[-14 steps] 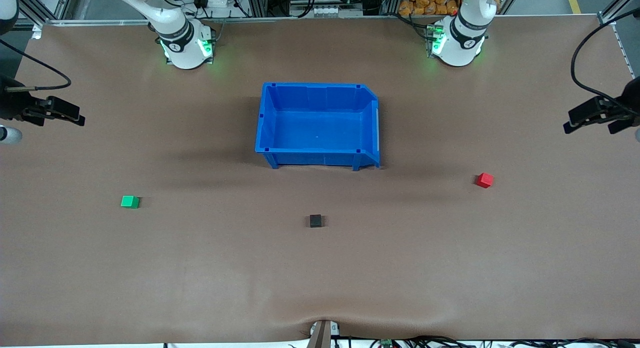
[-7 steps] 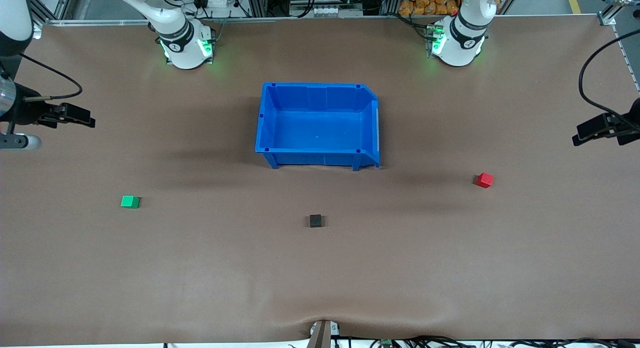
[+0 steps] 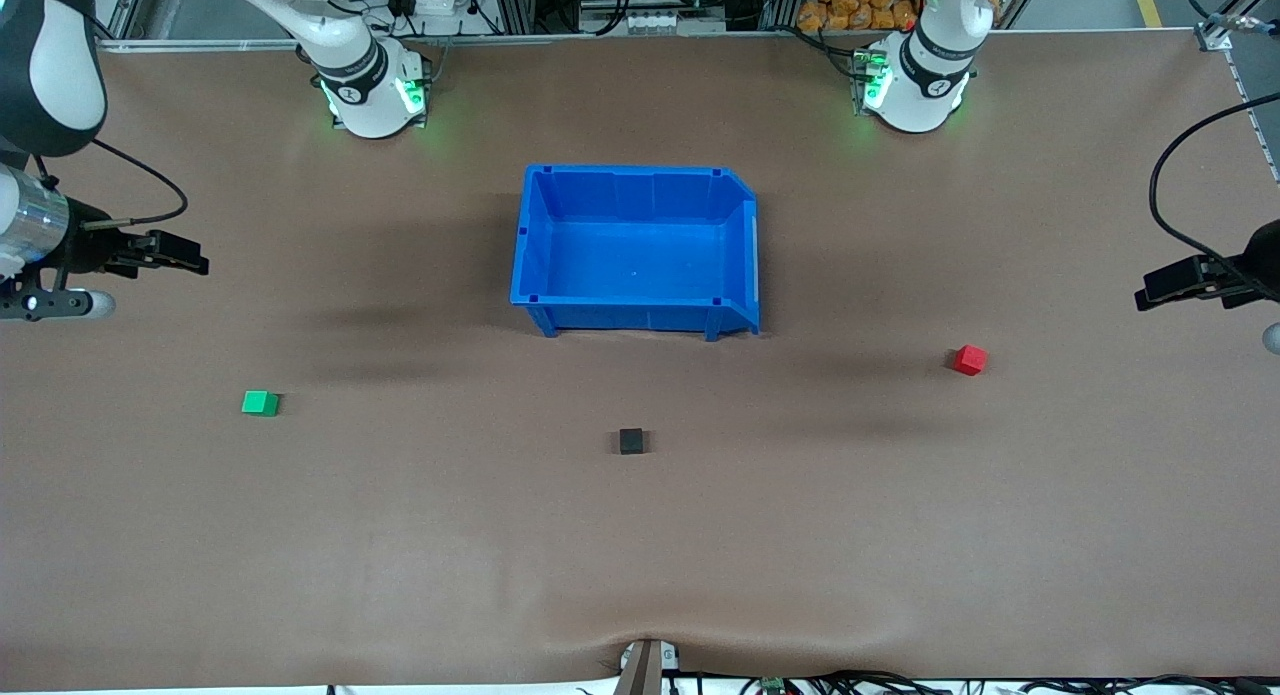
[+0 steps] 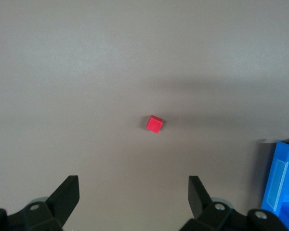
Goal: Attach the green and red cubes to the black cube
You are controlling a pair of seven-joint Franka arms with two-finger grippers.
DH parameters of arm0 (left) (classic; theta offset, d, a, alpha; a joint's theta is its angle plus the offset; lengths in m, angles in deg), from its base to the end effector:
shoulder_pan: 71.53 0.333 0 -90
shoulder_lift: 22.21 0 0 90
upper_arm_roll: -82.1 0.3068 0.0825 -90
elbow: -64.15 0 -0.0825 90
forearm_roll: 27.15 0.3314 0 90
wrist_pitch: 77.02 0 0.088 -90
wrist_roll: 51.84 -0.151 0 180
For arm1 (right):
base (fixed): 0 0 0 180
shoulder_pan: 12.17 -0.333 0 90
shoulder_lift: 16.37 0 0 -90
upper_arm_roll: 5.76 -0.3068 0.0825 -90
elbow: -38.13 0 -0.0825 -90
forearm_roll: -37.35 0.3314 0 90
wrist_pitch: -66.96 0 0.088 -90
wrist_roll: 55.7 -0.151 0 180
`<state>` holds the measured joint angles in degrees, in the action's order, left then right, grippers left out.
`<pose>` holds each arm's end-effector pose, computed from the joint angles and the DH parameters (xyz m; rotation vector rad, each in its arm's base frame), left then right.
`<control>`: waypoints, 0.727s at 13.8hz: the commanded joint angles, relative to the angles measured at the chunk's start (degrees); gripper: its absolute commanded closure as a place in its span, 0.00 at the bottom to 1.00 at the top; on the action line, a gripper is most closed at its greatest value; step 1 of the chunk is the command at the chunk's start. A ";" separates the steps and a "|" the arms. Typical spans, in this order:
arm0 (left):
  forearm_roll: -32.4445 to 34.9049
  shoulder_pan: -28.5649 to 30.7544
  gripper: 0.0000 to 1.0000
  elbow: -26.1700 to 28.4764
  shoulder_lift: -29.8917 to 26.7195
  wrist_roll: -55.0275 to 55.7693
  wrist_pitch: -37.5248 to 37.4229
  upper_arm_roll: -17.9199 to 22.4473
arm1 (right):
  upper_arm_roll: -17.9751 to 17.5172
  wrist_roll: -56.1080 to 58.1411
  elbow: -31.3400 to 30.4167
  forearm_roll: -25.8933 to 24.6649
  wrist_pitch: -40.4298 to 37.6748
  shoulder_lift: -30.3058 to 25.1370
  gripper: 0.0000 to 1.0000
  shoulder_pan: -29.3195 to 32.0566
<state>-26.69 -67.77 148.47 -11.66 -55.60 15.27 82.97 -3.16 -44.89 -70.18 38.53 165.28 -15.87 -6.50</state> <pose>0.5537 0.0454 0.5188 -3.1332 -0.0227 0.0716 0.4799 -0.0669 0.4458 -3.0792 -0.0607 0.2738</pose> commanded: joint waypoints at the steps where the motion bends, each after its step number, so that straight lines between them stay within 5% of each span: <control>1: -0.11 -0.33 0.00 -1.35 1.31 0.33 -0.18 -0.08 | -0.84 3.42 -3.47 0.15 3.79 -0.94 0.00 2.51; 7: -1.33 0.38 0.00 -1.44 5.96 -0.03 -0.10 0.10 | -0.75 3.43 -9.01 0.15 11.26 -0.68 0.00 4.44; 10: -1.96 -0.33 0.00 -1.27 9.57 -0.55 6.55 -0.17 | -0.75 3.25 -10.52 0.06 16.10 1.33 0.00 4.27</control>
<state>-27.71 -67.77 148.36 -4.72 -55.56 18.41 82.93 -3.11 -42.38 -79.72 38.53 179.02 -15.61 -3.34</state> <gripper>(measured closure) 0.000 0.000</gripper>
